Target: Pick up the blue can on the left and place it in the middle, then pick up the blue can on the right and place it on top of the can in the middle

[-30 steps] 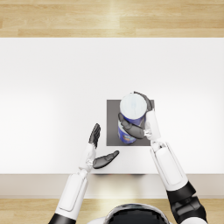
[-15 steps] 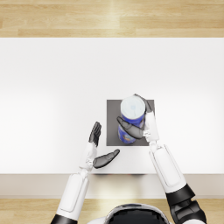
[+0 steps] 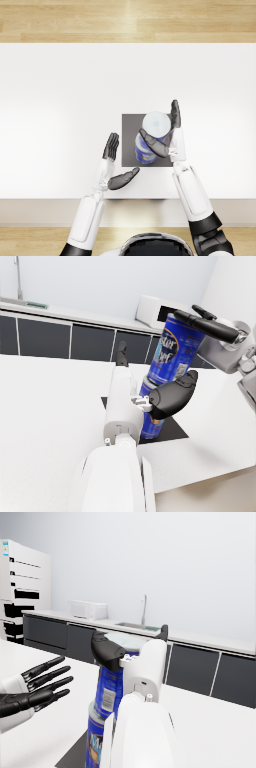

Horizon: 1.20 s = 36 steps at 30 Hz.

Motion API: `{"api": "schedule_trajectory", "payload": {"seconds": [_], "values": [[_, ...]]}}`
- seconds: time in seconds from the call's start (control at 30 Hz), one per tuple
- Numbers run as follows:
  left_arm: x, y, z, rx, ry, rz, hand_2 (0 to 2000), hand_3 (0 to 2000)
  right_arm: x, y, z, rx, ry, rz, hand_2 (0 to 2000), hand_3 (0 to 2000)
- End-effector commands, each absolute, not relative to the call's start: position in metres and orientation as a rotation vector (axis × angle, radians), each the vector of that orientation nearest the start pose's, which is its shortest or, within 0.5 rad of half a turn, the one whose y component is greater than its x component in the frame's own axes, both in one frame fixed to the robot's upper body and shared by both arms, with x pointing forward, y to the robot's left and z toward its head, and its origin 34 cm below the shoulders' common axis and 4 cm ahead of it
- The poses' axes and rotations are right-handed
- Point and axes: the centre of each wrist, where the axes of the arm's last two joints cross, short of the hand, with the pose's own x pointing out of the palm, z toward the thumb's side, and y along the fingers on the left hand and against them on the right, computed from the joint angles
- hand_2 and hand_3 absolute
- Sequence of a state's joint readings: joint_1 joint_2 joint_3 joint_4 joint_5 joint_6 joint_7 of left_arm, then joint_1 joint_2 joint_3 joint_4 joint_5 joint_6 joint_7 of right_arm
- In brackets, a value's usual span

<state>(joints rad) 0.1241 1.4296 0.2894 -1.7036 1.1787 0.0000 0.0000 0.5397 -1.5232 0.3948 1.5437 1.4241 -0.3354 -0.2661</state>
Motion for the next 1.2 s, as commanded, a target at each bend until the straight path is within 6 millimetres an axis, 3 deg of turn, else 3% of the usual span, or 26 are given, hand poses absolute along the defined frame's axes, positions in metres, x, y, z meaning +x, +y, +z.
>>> {"api": "schedule_trajectory", "payload": {"seconds": [0.03,0.23,0.27,0.3,0.5,0.7,0.83,1.2], "values": [[0.237,0.137,0.164,-0.046,-0.377,-1.885,0,0,0.296,-0.095,0.269,-0.143,-0.295,1.633,0,0],[0.241,0.137,0.175,-0.027,-0.427,-1.87,0,0,0.289,-0.1,0.296,-0.167,-0.414,1.601,0,0],[0.242,0.137,0.18,-0.016,-0.447,-1.866,0,0,0.288,-0.107,0.3,-0.563,-0.193,1.703,0,0],[0.242,0.138,0.186,-0.001,-0.471,-1.857,0,0,0.286,-0.108,0.309,-0.267,-0.419,1.605,0,0],[0.248,0.166,0.239,0.146,-0.671,-1.724,0,0,0.271,-0.152,0.34,-0.296,-0.591,1.441,0,0],[0.245,0.199,0.27,0.266,-0.763,-1.593,0,0,0.268,-0.182,0.338,-0.286,-0.592,1.379,0,0],[0.244,0.209,0.268,0.265,-0.761,-1.549,0,0,0.265,-0.192,0.329,-0.515,-0.664,1.48,0,0],[0.246,0.215,0.265,0.253,-0.751,-1.527,0,0,0.267,-0.193,0.317,-0.574,-0.681,1.527,0,0]]}}
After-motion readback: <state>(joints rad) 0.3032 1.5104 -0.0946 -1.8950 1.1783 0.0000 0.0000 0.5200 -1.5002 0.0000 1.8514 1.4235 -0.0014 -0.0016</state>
